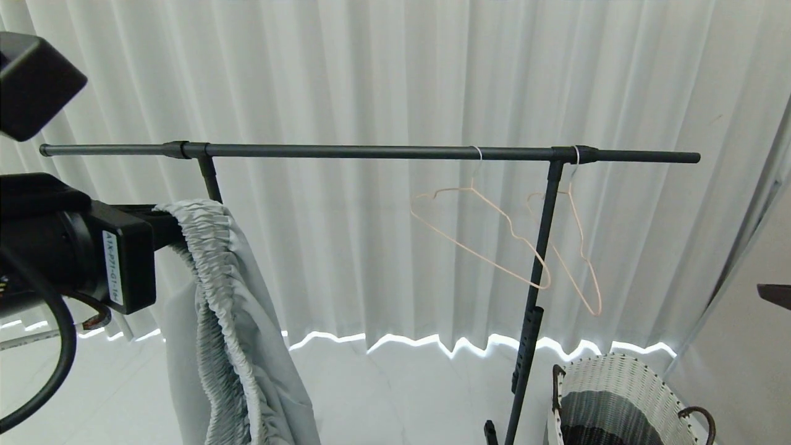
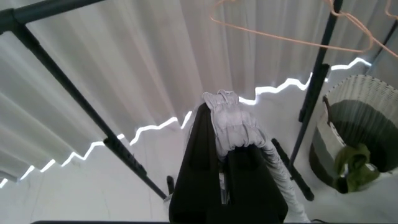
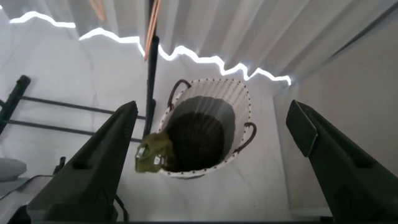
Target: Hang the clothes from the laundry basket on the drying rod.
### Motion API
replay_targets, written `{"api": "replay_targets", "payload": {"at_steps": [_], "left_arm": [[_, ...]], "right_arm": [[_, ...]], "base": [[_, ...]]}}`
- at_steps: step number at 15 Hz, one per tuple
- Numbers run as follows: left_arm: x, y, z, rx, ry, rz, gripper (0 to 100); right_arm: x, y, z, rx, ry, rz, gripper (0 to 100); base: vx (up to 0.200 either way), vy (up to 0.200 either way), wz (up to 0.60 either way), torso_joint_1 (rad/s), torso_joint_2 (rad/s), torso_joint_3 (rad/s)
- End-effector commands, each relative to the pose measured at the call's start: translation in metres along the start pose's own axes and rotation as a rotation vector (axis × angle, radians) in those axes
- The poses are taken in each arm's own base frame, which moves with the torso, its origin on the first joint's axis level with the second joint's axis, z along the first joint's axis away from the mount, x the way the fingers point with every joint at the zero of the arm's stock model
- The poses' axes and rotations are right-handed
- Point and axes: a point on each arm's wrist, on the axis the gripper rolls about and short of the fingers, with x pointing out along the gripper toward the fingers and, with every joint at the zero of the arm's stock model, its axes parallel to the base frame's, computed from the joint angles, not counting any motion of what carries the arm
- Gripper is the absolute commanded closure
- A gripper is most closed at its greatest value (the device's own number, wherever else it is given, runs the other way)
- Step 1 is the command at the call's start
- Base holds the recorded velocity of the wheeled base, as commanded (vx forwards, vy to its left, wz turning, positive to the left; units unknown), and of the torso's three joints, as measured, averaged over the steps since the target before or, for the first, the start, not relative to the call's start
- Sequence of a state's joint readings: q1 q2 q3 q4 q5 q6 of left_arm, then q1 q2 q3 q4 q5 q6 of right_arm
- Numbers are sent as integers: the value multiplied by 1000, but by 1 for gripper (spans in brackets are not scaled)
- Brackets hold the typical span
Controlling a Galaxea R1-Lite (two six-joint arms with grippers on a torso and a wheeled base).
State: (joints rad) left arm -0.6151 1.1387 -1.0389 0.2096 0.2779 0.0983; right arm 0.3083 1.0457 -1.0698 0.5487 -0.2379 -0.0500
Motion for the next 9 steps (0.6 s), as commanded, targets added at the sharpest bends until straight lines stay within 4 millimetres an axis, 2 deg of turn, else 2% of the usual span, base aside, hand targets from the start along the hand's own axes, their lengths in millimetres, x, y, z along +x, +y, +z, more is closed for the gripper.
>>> {"api": "replay_targets", "payload": {"at_steps": [1, 6, 8, 9], "left_arm": [[0, 0, 0, 0, 0, 0, 100], [1, 0, -1, 0, 6, -2, 100], [2, -1, -1, -2, 8, -4, 100], [2, -1, -2, -4, 7, -6, 100]], "right_arm": [[9, 0, -2, -1, 34, -11, 0], [26, 7, -16, -3, 59, 84, 0], [37, 10, -15, -2, 88, 113, 0], [44, 12, -12, -2, 87, 115, 0]], "base": [[200, 0, 0, 2, -2, 2], [200, 0, 0, 4, 4, 1], [200, 0, 0, 2, 5, 5], [0, 0, 0, 0, 0, 0]]}}
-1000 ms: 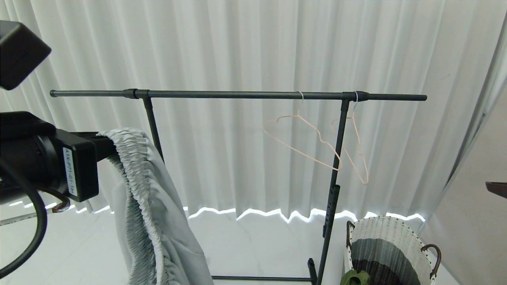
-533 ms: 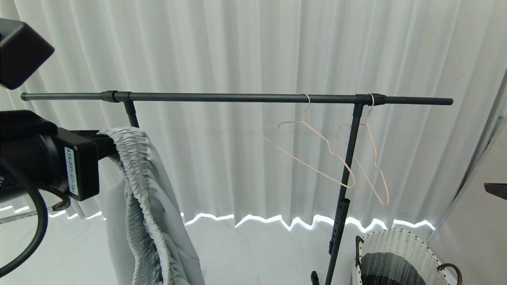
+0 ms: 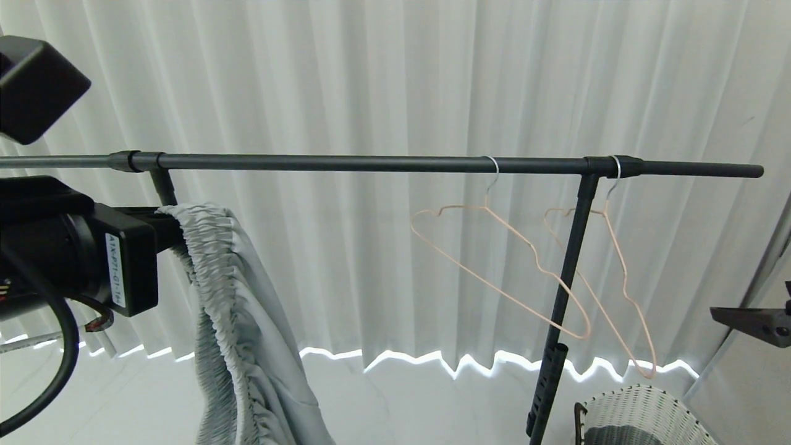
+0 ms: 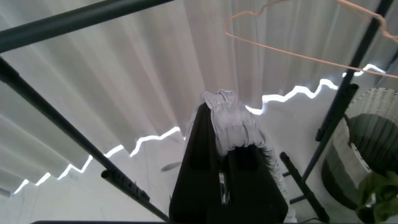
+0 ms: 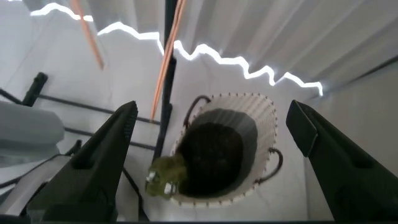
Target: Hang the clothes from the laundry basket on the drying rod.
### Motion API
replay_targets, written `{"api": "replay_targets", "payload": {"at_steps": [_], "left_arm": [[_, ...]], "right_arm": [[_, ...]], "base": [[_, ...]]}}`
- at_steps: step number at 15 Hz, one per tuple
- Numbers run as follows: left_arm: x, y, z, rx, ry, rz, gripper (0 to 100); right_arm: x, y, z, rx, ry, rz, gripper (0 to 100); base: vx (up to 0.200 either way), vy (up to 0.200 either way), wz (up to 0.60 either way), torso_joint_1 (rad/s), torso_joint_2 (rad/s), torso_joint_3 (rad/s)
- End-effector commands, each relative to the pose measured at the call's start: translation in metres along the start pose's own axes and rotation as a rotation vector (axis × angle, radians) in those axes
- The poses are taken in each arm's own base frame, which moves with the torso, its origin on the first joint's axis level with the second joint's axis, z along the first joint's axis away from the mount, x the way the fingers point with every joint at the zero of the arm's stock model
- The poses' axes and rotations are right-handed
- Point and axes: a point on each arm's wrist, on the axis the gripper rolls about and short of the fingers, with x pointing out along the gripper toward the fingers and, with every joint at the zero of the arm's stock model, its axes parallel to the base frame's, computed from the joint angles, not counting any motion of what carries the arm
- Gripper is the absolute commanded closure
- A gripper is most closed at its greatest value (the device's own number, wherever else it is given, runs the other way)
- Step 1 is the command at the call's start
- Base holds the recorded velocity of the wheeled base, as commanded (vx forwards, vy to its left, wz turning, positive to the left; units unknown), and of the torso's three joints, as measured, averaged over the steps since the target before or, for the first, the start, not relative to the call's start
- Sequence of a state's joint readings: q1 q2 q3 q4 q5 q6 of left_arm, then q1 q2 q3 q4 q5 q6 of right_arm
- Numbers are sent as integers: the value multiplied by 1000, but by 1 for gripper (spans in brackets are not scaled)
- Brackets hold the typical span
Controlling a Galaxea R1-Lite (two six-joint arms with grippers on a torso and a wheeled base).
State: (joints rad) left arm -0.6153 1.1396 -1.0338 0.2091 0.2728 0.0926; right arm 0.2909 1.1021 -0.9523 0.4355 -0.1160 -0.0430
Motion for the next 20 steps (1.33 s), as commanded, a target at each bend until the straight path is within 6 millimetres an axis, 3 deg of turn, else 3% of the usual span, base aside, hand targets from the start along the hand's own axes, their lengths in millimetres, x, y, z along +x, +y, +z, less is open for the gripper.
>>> {"api": "replay_targets", "payload": {"at_steps": [1, 7, 11, 20], "left_arm": [[0, 0, 0, -2, -2, -4, 100], [2, 2, -2, -9, 8, -8, 100], [2, 2, -6, -4, 19, -7, 100], [1, 2, -6, 1, 17, -7, 100]], "right_arm": [[20, 4, 5, 0, 27, 11, 0], [77, 29, 18, 90, 129, 37, 0], [121, 32, 19, 163, 159, -26, 0], [146, 30, 20, 231, 193, -58, 0]], "base": [[0, 0, 0, 0, 0, 0], [0, 0, 0, 0, 0, 0], [0, 0, 0, 0, 0, 0], [0, 0, 0, 0, 0, 0]]}}
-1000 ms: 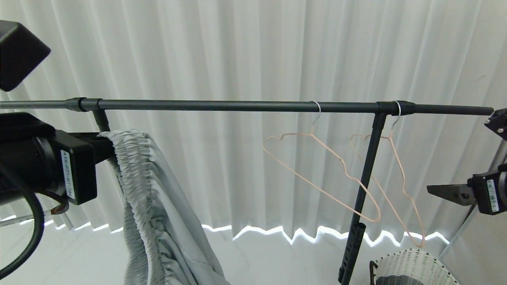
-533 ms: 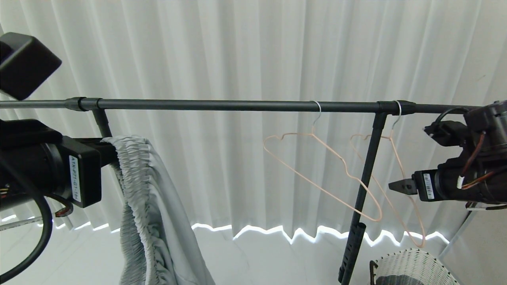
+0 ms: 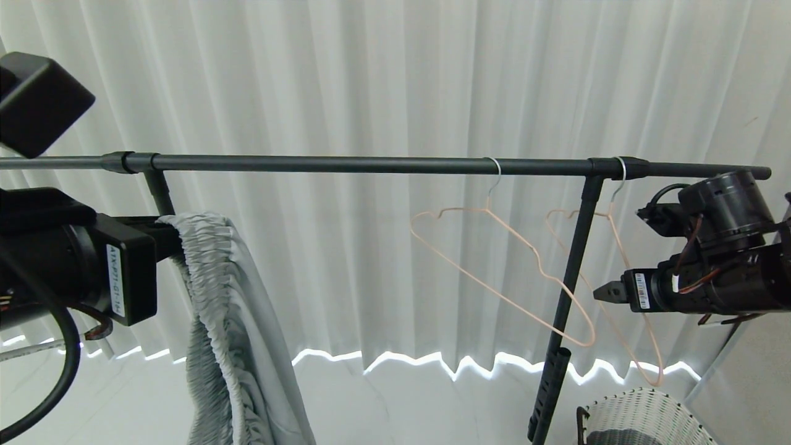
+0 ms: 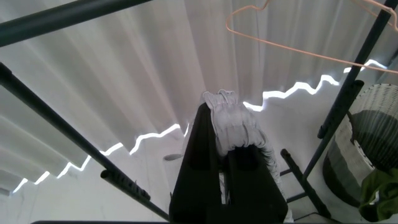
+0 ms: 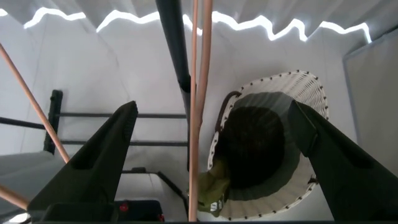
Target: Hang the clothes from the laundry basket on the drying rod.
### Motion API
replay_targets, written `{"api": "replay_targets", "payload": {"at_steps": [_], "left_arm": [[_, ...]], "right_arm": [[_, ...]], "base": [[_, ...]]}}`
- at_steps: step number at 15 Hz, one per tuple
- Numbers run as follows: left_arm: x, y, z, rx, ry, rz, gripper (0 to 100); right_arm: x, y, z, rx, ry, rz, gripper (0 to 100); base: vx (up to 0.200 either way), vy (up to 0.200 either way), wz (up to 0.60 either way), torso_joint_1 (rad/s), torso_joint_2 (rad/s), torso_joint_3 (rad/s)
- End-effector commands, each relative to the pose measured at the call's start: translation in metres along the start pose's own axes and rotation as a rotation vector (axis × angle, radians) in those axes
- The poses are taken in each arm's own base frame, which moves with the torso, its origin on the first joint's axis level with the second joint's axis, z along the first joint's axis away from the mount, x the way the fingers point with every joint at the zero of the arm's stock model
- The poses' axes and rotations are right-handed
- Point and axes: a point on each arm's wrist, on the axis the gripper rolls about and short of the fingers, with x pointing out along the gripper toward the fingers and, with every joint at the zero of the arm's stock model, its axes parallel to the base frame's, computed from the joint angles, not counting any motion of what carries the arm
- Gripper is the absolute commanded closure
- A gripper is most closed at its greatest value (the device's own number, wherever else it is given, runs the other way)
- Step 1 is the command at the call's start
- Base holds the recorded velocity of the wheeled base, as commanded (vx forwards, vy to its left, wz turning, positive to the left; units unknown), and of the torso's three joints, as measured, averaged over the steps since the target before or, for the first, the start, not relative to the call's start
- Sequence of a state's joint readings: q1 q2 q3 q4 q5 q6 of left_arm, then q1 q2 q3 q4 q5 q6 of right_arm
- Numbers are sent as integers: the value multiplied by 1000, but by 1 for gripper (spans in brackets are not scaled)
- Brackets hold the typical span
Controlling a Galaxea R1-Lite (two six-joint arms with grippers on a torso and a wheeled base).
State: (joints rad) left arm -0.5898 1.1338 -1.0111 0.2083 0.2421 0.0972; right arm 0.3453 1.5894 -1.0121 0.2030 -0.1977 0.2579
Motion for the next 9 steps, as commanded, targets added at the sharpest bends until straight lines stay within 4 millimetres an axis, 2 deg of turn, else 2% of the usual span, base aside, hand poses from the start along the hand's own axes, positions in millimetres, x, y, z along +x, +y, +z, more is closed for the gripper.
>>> {"api": "replay_targets", "payload": {"at_steps": [1, 8, 9], "left_arm": [[0, 0, 0, 0, 0, -1, 100], [-1, 0, 0, -1, -1, 1, 100], [-1, 0, 0, -1, -3, 1, 100]], "right_arm": [[5, 2, -1, -5, 15, -2, 0], [20, 4, 0, 7, 6, -2, 0], [21, 4, -1, 7, 10, -4, 100]], "base": [[0, 0, 0, 0, 0, 0], [0, 0, 0, 0, 0, 0], [0, 0, 0, 0, 0, 0]]}}
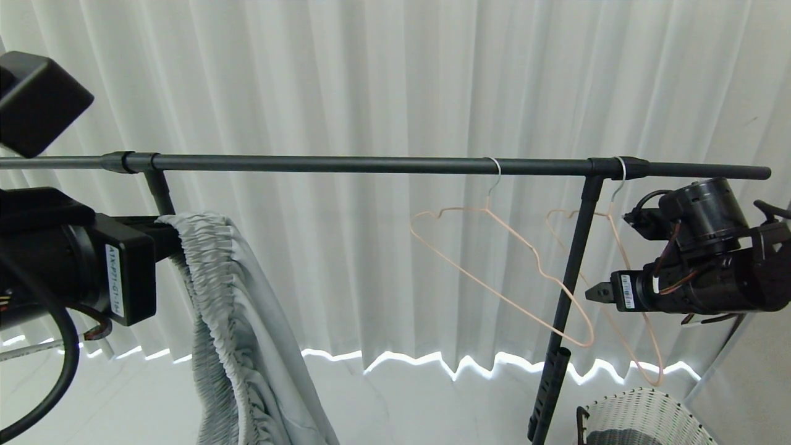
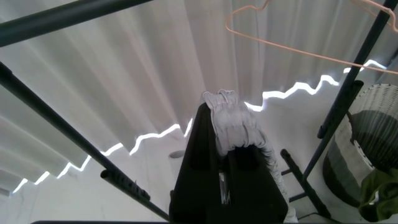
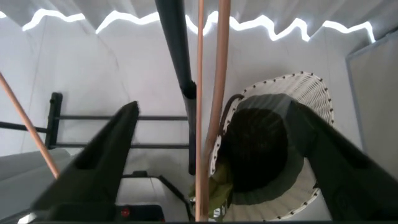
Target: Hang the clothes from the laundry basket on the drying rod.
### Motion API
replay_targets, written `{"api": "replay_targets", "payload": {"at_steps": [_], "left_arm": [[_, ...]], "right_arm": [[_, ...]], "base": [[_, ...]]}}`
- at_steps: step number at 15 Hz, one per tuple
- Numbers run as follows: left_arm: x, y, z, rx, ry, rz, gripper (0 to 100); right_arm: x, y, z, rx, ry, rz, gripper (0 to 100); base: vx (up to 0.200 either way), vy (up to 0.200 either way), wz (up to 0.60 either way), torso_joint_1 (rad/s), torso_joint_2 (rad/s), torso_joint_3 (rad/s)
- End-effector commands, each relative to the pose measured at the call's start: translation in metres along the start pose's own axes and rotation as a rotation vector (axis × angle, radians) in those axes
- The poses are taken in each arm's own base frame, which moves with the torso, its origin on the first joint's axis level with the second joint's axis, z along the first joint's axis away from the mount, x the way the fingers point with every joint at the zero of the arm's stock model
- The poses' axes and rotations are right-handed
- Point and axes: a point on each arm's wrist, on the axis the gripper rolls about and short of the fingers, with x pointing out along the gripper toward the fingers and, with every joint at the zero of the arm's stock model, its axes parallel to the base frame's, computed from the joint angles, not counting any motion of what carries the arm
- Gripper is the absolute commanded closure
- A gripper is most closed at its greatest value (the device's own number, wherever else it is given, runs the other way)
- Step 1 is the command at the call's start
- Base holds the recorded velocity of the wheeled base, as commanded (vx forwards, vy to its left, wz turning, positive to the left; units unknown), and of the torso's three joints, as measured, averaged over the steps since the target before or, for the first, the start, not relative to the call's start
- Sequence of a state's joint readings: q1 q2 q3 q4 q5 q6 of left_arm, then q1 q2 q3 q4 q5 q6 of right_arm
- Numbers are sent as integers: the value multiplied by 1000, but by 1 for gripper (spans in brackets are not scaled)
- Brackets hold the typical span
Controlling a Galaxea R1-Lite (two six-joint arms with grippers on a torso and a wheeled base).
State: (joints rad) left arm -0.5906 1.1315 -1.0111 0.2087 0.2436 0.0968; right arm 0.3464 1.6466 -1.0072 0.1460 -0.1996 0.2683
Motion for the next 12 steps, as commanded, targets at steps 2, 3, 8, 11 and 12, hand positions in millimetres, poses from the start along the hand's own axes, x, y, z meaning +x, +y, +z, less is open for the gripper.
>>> {"api": "replay_targets", "payload": {"at_steps": [2, 3, 8, 11, 12], "left_arm": [[-3, 1, 0, -2, -8, 1, 100], [-3, 1, 0, -2, -7, 1, 100], [-4, 1, 0, -3, -11, 1, 100], [-3, 1, -1, -2, -7, 3, 100], [-3, 1, -1, -2, -7, 3, 100]], "right_arm": [[2, 1, 1, 4, 2, 0, 100], [1, 1, 1, 5, -1, 1, 100], [-10, -1, 3, 11, -30, 9, 100], [-29, -5, 6, 24, -87, 6, 100], [-29, -5, 6, 24, -87, 6, 100]], "base": [[0, 0, 0, 0, 0, 0], [0, 0, 0, 0, 0, 0], [0, 0, 0, 0, 0, 0], [0, 0, 0, 0, 0, 0], [0, 0, 0, 0, 0, 0]]}}
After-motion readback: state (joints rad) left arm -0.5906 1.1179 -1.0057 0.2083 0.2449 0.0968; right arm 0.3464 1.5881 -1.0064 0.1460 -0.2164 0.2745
